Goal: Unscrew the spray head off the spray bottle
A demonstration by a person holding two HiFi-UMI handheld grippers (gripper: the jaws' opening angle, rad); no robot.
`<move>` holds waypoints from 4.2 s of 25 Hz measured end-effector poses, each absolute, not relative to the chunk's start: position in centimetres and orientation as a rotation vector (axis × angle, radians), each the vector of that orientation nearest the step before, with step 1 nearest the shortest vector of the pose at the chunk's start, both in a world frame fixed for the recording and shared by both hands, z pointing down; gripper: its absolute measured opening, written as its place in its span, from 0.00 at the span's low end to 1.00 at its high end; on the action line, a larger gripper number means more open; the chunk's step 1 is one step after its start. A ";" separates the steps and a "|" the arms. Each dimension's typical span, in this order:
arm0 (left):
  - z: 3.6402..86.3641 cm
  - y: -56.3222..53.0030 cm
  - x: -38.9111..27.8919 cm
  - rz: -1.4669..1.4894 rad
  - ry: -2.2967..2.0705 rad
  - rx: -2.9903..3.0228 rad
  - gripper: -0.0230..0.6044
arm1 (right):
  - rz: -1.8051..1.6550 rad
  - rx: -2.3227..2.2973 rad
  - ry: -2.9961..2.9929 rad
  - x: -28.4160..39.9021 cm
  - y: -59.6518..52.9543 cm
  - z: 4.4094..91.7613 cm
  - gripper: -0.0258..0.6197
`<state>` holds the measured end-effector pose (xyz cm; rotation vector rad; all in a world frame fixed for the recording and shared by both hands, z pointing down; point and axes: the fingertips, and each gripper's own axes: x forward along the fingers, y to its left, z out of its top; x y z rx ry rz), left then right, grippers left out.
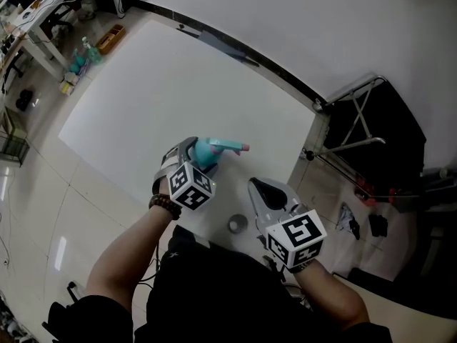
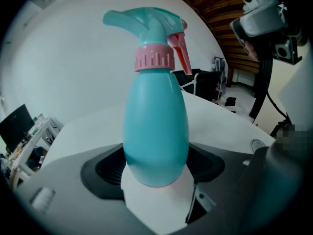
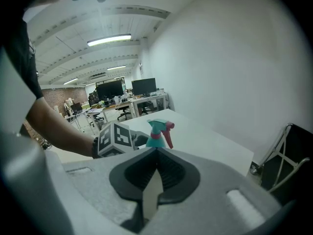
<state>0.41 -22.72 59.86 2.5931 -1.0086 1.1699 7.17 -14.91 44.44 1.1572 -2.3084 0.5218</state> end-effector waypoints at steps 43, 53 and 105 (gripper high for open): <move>51.5 -20.7 -3.3 2.298 -1.001 2.753 0.68 | 0.333 0.721 -2.355 2.5 -15.3 42.7 0.42; 50.9 -19.9 -2.6 2.338 -0.976 2.747 0.68 | 0.310 0.689 -2.288 1.8 -14.8 44.8 0.40; 54.8 -18.0 -3.4 2.033 -0.740 2.627 0.68 | 0.328 0.826 -2.645 4.6 -14.4 36.2 0.45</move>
